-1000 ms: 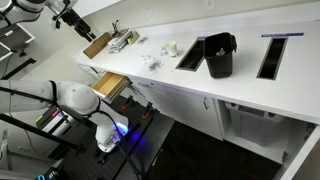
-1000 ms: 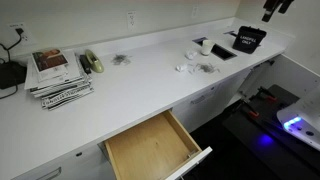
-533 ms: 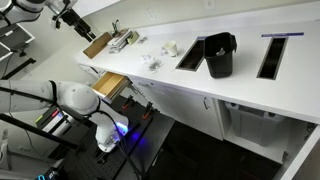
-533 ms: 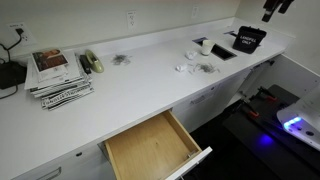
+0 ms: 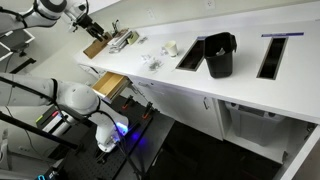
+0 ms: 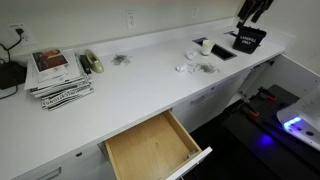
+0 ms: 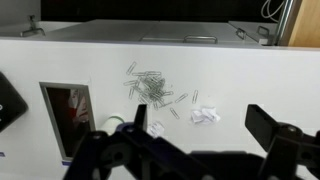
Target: Put the left piece of paper in the black bin
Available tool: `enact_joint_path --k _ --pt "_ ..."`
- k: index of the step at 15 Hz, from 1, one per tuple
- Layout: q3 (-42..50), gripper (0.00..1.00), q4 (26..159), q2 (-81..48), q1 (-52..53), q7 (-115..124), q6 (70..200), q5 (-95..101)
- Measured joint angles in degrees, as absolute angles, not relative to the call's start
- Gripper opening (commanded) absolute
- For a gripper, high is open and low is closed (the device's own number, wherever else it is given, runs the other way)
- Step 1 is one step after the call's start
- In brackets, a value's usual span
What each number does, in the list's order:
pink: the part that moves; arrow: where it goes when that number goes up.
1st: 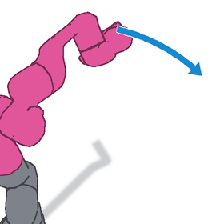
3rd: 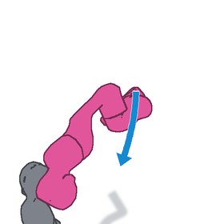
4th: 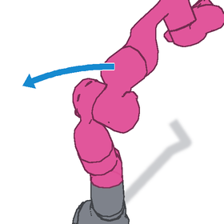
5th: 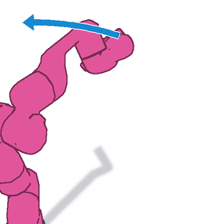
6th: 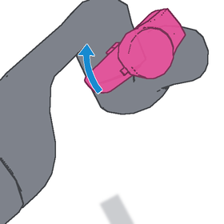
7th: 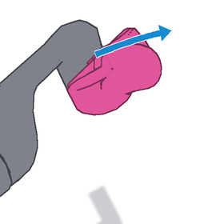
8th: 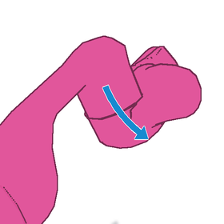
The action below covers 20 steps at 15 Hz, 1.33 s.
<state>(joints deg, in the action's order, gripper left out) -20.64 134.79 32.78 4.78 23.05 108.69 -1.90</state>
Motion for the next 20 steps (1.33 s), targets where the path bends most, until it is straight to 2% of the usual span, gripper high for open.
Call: enact_joint_path --k 6,11,18,20 --pt "-20.8 1.00 135.7 17.7 4.9 24.9 127.1 0.5" --pt "-20.1 1.00 132.2 5.1 5.2 32.9 130.0 7.3" --pt "-18.6 1.00 132.2 5.3 6.8 32.9 130.4 7.2" --pt "-17.8 1.00 132.2 3.8 7.3 33.5 134.2 7.2"
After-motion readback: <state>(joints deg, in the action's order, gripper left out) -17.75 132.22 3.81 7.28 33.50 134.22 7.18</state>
